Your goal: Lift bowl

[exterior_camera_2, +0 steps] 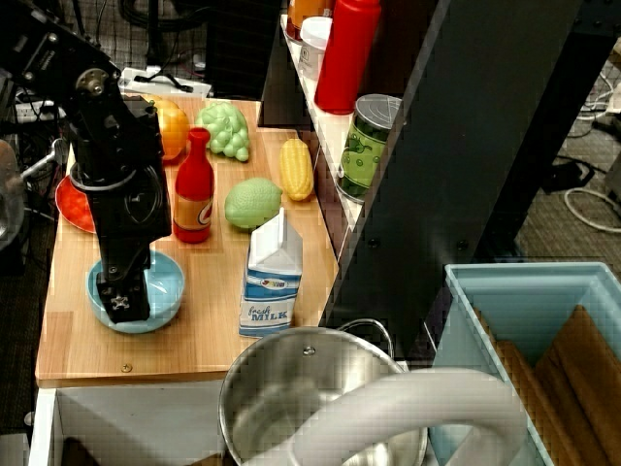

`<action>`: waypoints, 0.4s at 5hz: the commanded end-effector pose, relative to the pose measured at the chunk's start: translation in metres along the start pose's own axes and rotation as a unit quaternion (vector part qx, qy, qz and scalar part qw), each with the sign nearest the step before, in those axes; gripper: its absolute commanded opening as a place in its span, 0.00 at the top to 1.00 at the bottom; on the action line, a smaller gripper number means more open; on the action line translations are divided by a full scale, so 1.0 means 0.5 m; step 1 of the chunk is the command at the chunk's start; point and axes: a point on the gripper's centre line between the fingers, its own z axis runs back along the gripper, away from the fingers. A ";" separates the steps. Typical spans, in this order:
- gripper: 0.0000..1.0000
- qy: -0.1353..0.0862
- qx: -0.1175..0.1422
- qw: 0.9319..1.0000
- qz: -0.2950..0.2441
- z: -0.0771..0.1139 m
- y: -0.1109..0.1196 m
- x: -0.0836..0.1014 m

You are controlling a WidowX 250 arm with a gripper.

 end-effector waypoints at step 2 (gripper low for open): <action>0.00 -0.007 -0.002 0.999 0.038 -0.028 0.004 0.039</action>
